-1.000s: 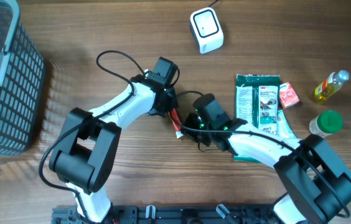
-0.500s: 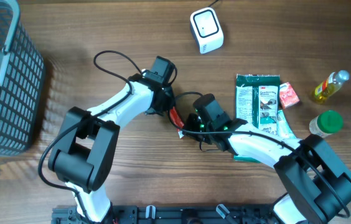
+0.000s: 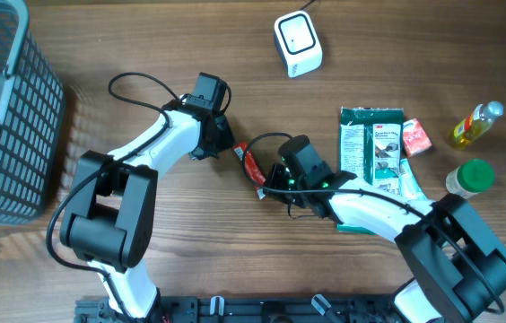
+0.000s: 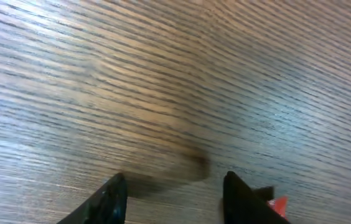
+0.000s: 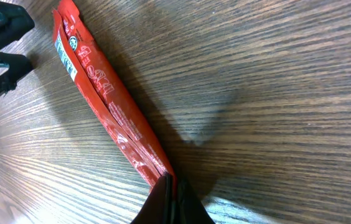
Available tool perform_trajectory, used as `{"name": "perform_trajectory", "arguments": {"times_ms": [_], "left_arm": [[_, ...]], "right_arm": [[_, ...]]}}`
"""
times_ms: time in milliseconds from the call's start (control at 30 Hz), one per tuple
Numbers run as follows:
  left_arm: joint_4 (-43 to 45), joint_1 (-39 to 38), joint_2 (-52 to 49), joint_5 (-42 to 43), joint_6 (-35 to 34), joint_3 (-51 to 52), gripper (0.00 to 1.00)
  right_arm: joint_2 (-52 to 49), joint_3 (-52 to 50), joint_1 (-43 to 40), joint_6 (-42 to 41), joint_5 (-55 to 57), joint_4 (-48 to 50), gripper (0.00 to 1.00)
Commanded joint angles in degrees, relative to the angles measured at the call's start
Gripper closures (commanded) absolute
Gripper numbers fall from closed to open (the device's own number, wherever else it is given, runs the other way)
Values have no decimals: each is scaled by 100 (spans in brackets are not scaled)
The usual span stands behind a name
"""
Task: Scan the item barcode
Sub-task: 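Open the left gripper and withdraw it left, right gripper holding the strip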
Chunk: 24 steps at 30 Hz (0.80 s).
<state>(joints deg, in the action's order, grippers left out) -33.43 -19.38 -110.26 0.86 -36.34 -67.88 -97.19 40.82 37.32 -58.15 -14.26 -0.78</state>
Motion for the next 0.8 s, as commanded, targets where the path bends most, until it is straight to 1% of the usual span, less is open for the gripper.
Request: {"name": "perform_trajectory", "arguments": {"times_ms": [0, 67, 100, 133, 167, 200, 267, 367, 400, 500, 533, 567, 633, 700, 733, 767], "left_arm": [[-136, 55, -129, -761, 9, 79, 49], [-273, 57, -129, -1521, 7, 79, 36], [-352, 57, -129, -1884, 7, 79, 32], [-420, 57, -129, -2234, 7, 79, 22], [-503, 55, -129, -2608, 7, 79, 10], [-525, 55, -129, -2732, 7, 81, 5], [-527, 55, -129, -2776, 4, 81, 0], [-522, 55, -129, -2778, 4, 81, 0], [-522, 55, -129, -2776, 4, 81, 0], [-584, 61, -94, -2535, 44, 79, 0], [-610, 72, -39, -2402, 247, 70, 0], [-619, 92, 81, -2214, 520, 70, 0], [-671, 160, 398, -1853, 739, 70, 0], [-673, 291, 741, -1467, 979, 70, 0], [-673, 391, 850, -1434, 981, 70, 0], [-678, 459, 876, -1434, 981, 70, 0]], "right_arm": [[-76, -39, 15, 129, 144, -17, 96], [-76, -39, 15, 144, 146, -17, 96], [-76, -39, 15, 151, 146, -17, 96], [-76, -39, 15, 223, 166, -17, 96], [-76, -39, 15, 284, 188, -31, 96], [-76, -39, 15, 284, 188, -61, 96], [-76, -39, 15, 282, 208, -68, 96], [-76, -39, 15, 297, 221, -81, 94], [-74, -39, 11, 485, 122, -94, 95], [22, 26, -197, 1467, -551, -72, 96], [85, 59, -286, 1613, -673, -144, 96], [249, 142, -472, 1915, -894, -365, 96], [546, 319, -787, 2400, -1150, -905, 96], [964, 623, -1123, 3375, -1565, -1639, 96], [1143, 817, -1228, 3884, -1648, -2033, 96], [1257, 957, -1283, 4181, -1646, -2288, 96]]}}
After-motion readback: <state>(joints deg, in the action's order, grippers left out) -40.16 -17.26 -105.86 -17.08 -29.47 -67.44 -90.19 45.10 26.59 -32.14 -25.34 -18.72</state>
